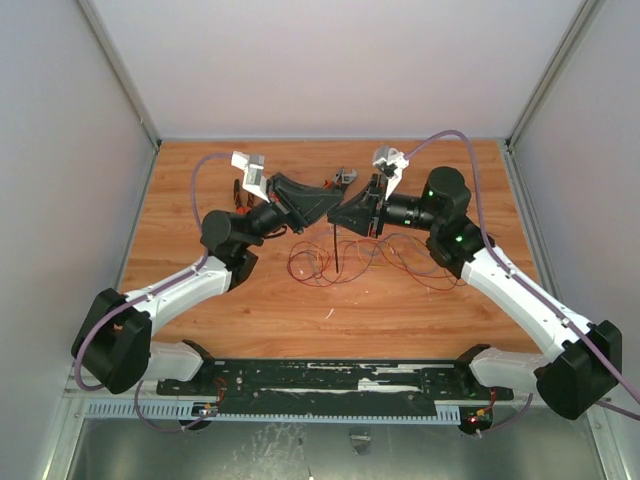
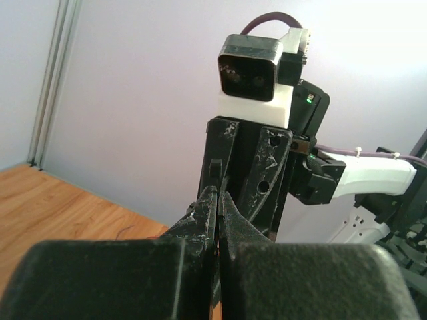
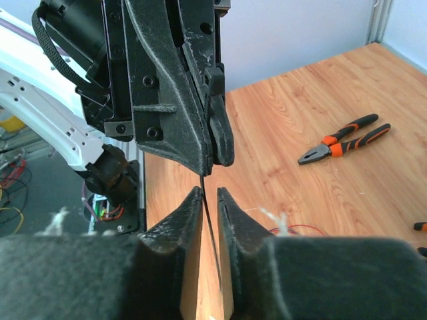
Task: Zip-tie the wires
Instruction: Pick up the ribbon at the center of the board.
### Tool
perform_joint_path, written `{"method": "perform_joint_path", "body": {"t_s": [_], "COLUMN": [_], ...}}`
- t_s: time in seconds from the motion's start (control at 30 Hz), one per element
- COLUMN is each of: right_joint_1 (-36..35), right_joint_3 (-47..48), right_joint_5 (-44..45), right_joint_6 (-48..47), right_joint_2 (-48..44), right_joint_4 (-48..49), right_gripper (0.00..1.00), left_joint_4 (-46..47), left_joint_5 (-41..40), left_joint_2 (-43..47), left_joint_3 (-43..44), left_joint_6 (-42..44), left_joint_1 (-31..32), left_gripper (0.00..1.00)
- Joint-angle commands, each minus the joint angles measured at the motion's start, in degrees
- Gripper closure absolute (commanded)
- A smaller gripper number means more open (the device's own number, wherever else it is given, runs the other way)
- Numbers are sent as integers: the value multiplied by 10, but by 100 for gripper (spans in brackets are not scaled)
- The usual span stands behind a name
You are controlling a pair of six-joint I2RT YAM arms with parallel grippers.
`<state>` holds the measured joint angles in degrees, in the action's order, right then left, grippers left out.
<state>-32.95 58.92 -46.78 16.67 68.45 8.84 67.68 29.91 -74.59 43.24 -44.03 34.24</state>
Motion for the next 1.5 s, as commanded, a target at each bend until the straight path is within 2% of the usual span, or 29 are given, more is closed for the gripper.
{"method": "perform_joint_path", "body": {"t_s": [0.0,0.17,0.4,0.93,1.1,1.27,1.47], "right_joint_1": [-5,-4,-4,-3,-3,-3,-3], "right_joint_3": [11,21,29,27,23,18,16], "right_joint_5": [18,45,64,96,100,101,97], "right_joint_6": [2,-10,-26,-28,-24,-20,-18], "right_joint_2": [-20,-31,-29,-41,-45,-47,-45], "right_joint_4": [-7,-61,-109,-124,-121,-117,-111], "right_gripper": [89,100,100,100,100,100,100], "left_joint_4": [20,-15,-24,-38,-40,-42,-42], "left_joint_5": [-1,-9,-8,-5,-4,-4,1], "left_joint_2": [5,19,28,35,36,36,32], "left_joint_3": [-11,-11,-12,-15,-14,-14,-11], "left_joint_6": [14,48,57,68,69,71,70], "left_joint_1": [-3,-3,-4,-3,-4,-4,-4], "left_gripper": [100,100,99,94,94,100,100]}}
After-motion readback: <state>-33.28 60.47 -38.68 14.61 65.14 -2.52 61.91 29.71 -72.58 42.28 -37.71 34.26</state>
